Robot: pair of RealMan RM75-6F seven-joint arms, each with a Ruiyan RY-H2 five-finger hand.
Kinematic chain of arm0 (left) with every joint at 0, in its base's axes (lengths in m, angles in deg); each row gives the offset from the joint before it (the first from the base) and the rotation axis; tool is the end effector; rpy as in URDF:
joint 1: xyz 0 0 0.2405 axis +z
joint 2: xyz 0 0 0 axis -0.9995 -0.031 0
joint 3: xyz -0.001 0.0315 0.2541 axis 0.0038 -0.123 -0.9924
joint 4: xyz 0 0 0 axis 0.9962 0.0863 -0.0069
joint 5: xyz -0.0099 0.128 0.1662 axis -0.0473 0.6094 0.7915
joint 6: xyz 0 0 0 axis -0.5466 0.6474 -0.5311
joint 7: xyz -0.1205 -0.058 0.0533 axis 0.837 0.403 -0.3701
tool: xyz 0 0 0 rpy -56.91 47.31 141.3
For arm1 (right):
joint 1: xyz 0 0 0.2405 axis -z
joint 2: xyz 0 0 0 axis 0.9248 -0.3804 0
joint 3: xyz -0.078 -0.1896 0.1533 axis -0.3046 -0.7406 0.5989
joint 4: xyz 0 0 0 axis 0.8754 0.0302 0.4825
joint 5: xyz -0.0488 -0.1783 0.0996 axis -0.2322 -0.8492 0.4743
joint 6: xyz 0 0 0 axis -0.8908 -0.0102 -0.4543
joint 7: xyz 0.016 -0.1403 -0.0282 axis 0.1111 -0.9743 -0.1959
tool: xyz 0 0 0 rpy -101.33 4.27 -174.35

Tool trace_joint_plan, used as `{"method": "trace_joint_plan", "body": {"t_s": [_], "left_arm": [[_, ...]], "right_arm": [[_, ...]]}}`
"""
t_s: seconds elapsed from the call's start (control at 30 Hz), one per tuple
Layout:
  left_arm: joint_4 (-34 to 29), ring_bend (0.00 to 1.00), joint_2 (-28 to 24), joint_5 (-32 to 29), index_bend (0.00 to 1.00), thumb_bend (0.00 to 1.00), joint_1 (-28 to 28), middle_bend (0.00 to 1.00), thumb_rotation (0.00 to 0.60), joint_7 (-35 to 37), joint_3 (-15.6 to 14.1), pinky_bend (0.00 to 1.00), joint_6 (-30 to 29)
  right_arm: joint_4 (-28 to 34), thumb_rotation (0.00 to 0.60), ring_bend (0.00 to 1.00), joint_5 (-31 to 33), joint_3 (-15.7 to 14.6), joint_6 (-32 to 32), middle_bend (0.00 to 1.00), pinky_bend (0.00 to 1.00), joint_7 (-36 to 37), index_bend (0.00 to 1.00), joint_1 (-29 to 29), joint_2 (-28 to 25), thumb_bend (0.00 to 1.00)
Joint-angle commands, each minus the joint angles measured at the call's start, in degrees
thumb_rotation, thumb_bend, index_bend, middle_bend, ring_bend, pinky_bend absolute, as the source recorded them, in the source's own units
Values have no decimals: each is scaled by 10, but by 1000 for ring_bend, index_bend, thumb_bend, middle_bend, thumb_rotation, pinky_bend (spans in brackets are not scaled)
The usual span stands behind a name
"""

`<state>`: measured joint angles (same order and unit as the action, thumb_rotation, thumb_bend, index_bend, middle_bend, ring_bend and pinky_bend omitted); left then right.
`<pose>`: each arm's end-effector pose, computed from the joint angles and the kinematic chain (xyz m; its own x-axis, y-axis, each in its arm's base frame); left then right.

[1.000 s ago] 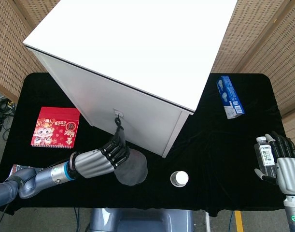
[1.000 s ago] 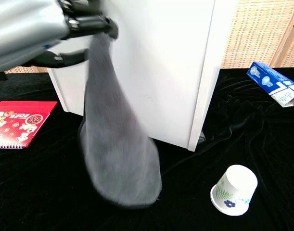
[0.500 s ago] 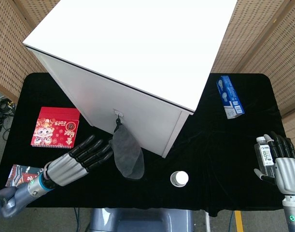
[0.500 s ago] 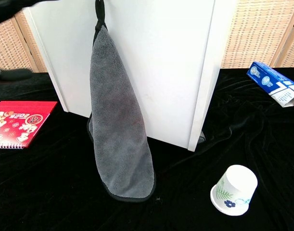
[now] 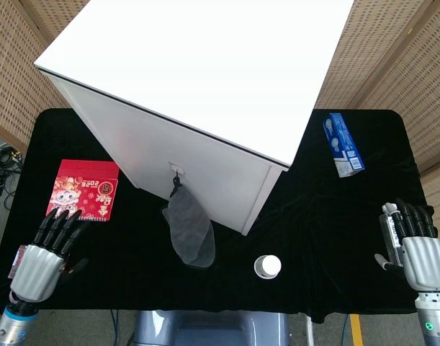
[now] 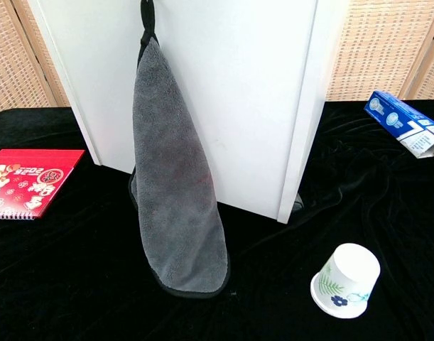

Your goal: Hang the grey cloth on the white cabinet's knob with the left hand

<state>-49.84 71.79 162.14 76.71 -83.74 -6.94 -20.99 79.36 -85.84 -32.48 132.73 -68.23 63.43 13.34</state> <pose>-0.2640 0.1592 0.1003 0.4324 -0.2293 0.8720 0.7939 -0.3616 -0.4888 -0.3087 -0.1836 0.1584 0.4202 0.0725 0.9045 -0.9055 -0.0306 0.4232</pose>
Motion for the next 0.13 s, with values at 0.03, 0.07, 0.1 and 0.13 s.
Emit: {"method": "trace_joint_plan", "body": {"t_s": [0.03, 0.07, 0.1, 0.13], "left_arm": [[-35, 0, -27, -86, 90, 36, 35, 0, 600, 28, 7, 0, 51], [-43, 0, -32, -96, 81, 38, 35, 0, 600, 28, 9, 0, 62], [-52, 0, -38, -112, 73, 38, 37, 0, 600, 32, 12, 0, 76], [-57, 0, -42, -121, 68, 39, 36, 0, 600, 35, 17, 0, 85]], "right_arm": [[-1, 600, 0, 1, -1, -3, 0, 47, -5, 33, -1, 2, 170], [-1, 600, 0, 1, -1, -4, 0, 47, -6, 33, -1, 3, 170], [-2, 600, 0, 1, -1, -4, 0, 47, -7, 33, -2, 3, 170], [-2, 600, 0, 0, -1, -3, 0, 47, -8, 33, -2, 3, 170]]}}
